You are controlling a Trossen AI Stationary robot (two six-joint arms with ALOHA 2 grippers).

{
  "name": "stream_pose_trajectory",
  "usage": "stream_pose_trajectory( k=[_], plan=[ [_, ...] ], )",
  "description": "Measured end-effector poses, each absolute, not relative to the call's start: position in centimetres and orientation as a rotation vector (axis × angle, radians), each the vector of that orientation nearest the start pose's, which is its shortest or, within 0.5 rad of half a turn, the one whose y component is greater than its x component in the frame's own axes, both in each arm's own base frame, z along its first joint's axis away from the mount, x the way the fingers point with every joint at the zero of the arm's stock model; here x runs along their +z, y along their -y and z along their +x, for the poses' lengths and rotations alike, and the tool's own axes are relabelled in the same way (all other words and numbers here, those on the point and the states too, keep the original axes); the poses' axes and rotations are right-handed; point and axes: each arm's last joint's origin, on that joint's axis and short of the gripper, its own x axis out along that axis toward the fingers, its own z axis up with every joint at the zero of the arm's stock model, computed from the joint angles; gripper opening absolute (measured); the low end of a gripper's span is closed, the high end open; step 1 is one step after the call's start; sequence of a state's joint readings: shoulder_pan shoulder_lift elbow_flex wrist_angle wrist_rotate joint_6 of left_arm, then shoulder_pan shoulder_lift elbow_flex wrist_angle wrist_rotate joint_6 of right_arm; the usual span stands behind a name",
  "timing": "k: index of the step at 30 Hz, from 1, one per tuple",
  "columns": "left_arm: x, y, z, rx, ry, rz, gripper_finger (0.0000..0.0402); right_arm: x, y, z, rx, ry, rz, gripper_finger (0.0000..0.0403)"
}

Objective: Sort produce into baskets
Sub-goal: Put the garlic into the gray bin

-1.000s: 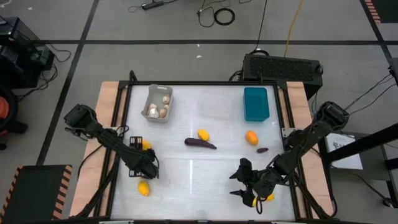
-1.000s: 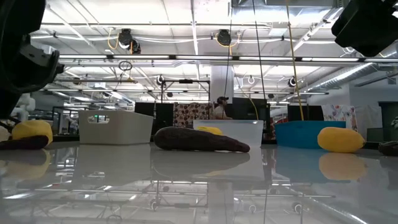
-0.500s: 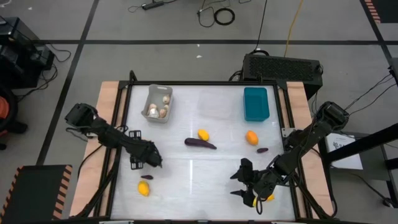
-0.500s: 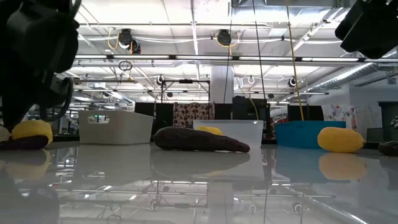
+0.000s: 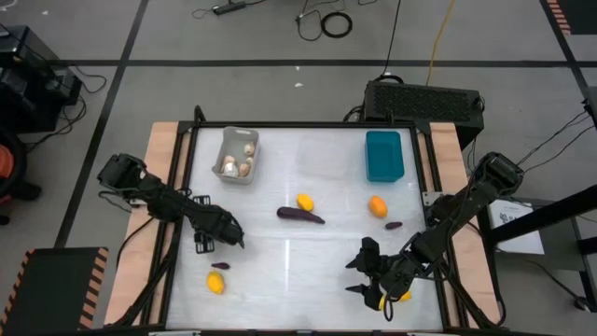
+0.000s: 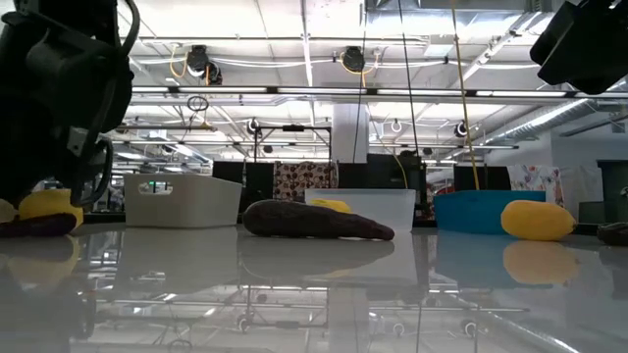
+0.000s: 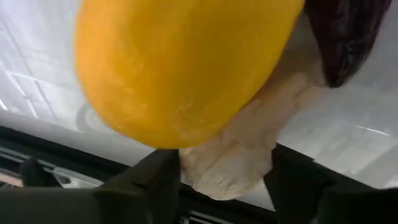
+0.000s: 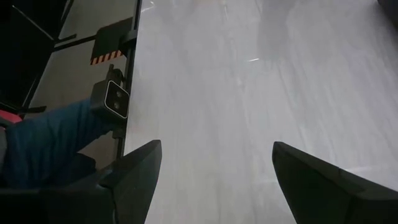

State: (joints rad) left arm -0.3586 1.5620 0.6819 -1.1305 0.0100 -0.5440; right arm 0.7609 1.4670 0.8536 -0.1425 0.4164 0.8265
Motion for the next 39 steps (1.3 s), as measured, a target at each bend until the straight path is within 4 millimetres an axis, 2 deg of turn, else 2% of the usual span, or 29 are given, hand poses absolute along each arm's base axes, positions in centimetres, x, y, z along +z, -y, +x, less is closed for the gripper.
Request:
stream_pose_trajectory(
  k=[5, 8, 11, 15, 20, 23, 27, 32, 39],
  plan=[
    [12.9, 6.1, 16.8, 0.292, -1.976, -0.032, 0.0136, 20.9, -19.6, 22.2, 0.046, -0.710, 0.369, 0.0299],
    [13.1, 5.9, 16.7, 0.262, -1.991, -0.065, 0.0114, 20.9, -19.6, 22.2, 0.045, -0.711, 0.368, 0.0299],
    [13.8, 5.7, 16.9, 0.246, -1.985, -0.118, 0.0112, 20.9, -19.5, 22.2, 0.045, -0.713, 0.366, 0.0299],
    [15.9, 5.4, 17.4, 0.220, -1.918, -0.175, 0.0126, 20.9, -19.5, 22.2, 0.045, -0.713, 0.363, 0.0299],
    [19.4, 4.7, 18.2, 0.180, -1.728, -0.237, 0.0128, 20.9, -19.5, 22.2, 0.045, -0.712, 0.362, 0.0299],
    [21.5, 3.8, 18.3, 0.202, -1.585, -0.214, 0.0128, 20.9, -19.5, 22.2, 0.046, -0.712, 0.358, 0.0299],
    [23.5, 1.8, 18.1, 0.344, -1.348, -0.119, 0.0129, 20.9, -19.5, 22.2, 0.046, -0.713, 0.357, 0.0299],
    [24.9, -1.7, 18.2, 0.684, -1.125, 0.009, 0.0129, 20.9, -19.5, 22.2, 0.043, -0.710, 0.358, 0.0299],
    [25.0, -6.5, 20.0, 0.894, -0.957, -0.070, 0.0129, 21.0, -19.4, 22.3, 0.005, -0.674, 0.321, 0.0299]
  ],
)
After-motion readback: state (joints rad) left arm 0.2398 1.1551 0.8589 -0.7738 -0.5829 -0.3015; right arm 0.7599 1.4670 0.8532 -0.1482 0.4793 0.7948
